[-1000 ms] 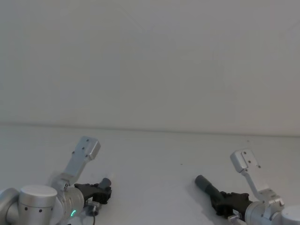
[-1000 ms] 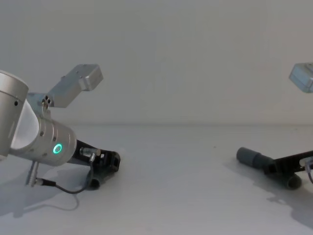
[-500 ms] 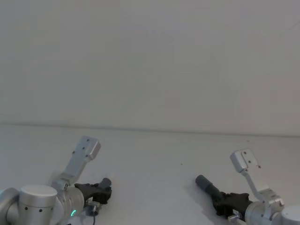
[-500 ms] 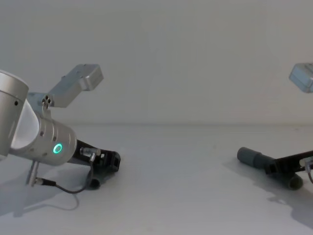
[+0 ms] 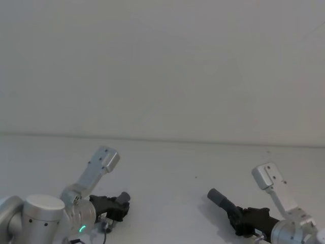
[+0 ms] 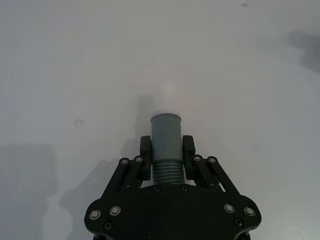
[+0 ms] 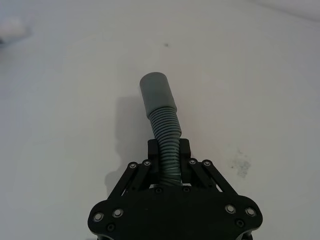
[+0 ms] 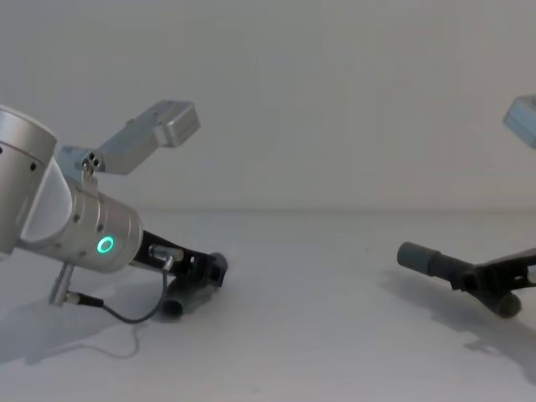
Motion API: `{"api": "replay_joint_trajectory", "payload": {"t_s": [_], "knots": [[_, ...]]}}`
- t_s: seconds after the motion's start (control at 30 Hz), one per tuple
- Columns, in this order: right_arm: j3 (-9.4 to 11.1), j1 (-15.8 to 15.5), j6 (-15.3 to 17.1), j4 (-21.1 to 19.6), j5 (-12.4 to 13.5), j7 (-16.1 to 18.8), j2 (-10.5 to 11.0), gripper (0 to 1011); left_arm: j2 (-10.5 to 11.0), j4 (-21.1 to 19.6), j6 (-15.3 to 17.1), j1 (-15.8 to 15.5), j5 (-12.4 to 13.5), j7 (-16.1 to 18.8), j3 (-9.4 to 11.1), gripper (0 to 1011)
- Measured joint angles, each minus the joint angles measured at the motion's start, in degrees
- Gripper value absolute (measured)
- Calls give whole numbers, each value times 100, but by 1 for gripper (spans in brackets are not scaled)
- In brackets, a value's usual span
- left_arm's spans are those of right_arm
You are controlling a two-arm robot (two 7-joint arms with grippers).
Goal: Use both hands to pick up one end of the pipe from the table, align the ends, and insert them.
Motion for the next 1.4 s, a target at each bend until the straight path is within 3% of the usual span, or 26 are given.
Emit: {"api": "replay_joint_trajectory", "payload": {"t_s": [0.37, 0.53, 1.0, 1.27, 1.4], "knots": [[52, -336, -680, -392, 170, 649, 511, 204, 355, -322, -292, -144, 179, -678, 366, 327], [169, -609, -1237, -630, 334, 1113, 888, 204, 557, -582, -493, -157, 246, -1003, 493, 327], [439, -1185, -2642, -906, 648, 2126, 1697, 204, 1112, -1264, -1013, -158, 250, -1902, 745, 327], [516, -1395, -3281, -955, 713, 2492, 2016, 204, 1437, -1601, -1222, -231, 134, -2517, 882, 327], [530, -1442, -3429, -961, 728, 2568, 2091, 204, 1556, -1716, -1258, -278, 77, -2765, 938, 327]]}}
